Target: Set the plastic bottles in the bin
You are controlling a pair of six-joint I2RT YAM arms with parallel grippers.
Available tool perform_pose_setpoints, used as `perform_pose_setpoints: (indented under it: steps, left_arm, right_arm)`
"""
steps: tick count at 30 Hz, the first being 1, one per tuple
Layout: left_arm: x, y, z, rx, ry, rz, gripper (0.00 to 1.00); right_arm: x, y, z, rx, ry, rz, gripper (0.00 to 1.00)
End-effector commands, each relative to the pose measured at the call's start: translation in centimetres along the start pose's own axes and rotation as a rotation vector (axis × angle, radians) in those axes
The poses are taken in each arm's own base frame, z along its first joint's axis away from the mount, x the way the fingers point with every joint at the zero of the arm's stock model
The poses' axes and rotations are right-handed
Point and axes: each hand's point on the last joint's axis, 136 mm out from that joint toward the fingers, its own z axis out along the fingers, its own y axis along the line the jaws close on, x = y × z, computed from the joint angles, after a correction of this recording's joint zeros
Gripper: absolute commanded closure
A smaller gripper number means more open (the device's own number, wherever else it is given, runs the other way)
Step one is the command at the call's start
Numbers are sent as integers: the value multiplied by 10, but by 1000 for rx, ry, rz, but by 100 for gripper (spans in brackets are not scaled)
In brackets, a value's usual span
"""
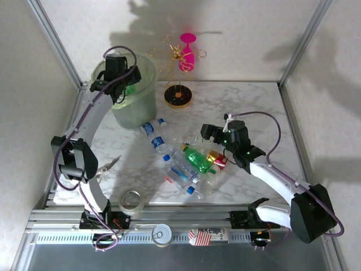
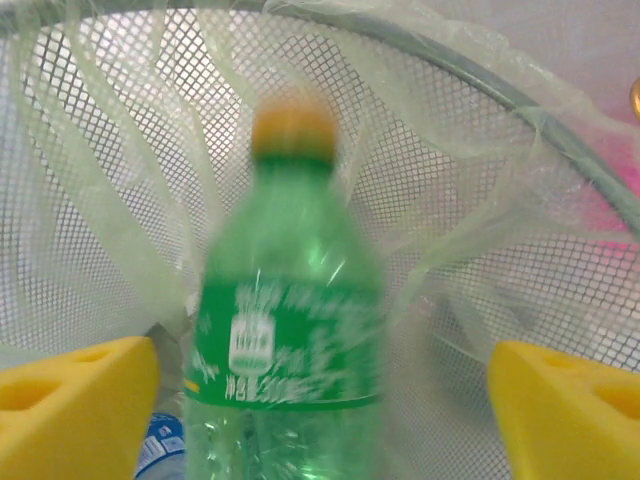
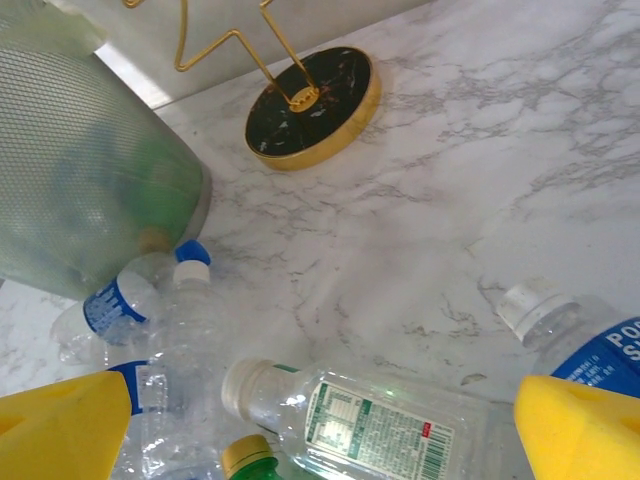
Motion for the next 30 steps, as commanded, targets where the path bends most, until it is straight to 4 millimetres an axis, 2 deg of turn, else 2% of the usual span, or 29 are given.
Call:
perform_pose_setpoints:
  steps: [1,4,8,12,16,19,23,27,30]
  left_arm:
    - [-20,-5,-28,30,-50,-28,1]
    - [-31,-19,-51,87,-95,-38,0]
    - [-33,-55,-93,227,-159,-35,0]
    - [-13,-101,-132,407,-196,-30,0]
    - [9,-139,-158,574,-201,-62,1]
    - [28,-164,-168,672,-175,-78,0]
    - [69,-192,-168,736,-105,-50,0]
    - [118,-205,-157,752,-14,-58,0]
    - [155,-207,-149,759,68,-91,0]
  right_arm:
    - [3,-16,5,71,13,13,1]
    - [9,-28,10,114,46,17,1]
    - [13,-51,16,220,107,-85,1]
    - [20,-72,25,317,203,-169,1]
    - [22,-91,33,429,286,-242,1]
    - [26,-104,38,475,349,-289,1]
    - [35,-113,43,498,429,-322,4]
    - [44,-119,47,509,467,-334,5]
    - [48,-126,50,523,487,-336,6]
